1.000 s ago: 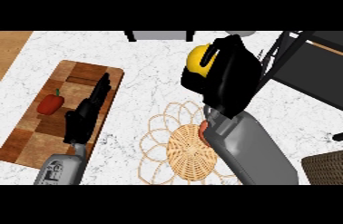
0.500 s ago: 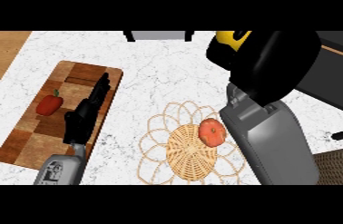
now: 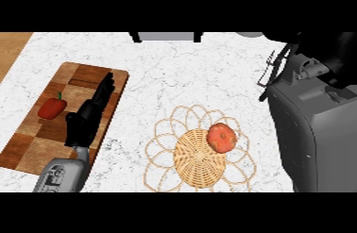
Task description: Pick the lemon from the placemat and place it in the tiered shelf
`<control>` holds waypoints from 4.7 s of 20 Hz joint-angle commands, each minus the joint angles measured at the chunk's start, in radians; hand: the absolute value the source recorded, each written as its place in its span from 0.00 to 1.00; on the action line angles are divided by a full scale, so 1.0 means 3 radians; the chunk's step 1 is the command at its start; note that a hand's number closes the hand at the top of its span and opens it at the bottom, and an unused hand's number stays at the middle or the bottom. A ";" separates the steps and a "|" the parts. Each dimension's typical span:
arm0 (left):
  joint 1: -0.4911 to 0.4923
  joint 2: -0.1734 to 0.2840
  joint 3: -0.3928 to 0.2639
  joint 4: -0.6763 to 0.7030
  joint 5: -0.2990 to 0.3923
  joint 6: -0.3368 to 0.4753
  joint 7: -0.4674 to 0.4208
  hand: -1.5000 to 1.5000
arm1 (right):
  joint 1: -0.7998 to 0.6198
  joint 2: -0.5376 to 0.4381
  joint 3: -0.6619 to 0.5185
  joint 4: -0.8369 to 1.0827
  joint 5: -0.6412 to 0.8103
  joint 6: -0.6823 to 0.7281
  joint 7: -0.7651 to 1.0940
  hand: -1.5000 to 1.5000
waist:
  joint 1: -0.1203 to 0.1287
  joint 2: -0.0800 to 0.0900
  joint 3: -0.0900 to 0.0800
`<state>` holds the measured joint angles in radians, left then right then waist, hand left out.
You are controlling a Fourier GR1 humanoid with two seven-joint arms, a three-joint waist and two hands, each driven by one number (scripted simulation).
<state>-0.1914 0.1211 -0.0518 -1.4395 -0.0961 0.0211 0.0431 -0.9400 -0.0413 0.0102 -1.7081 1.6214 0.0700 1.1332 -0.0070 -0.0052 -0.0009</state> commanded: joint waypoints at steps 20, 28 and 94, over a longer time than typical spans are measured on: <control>0.0079 0.0044 0.0084 -0.0137 0.0038 -0.0156 -0.0053 0.50 | -0.0090 -0.0921 -0.0720 0.0955 0.0069 -0.0170 -0.0801 1.00 | 0.0057 0.0025 0.0002; -0.0056 -0.0096 0.0011 -0.0071 -0.0041 -0.0069 0.0106 0.50 | 0.0001 -0.0802 -0.1036 0.0977 -0.0399 -0.1311 -0.0856 1.00 | 0.0072 0.0037 0.0012; 0.0357 -0.0079 0.0212 -0.0058 -0.0133 -0.0069 -0.0166 0.50 | 0.1529 -0.1427 -0.3709 -0.2663 -0.2926 0.1192 0.0167 0.00 | -0.0268 -0.0081 0.0003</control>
<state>-0.1067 0.1000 0.0131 -1.4646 -0.1281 -0.0062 0.0158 -0.5428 -0.4999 -0.9961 -2.3180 0.9036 0.2277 1.0637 -0.0731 -0.0250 0.0001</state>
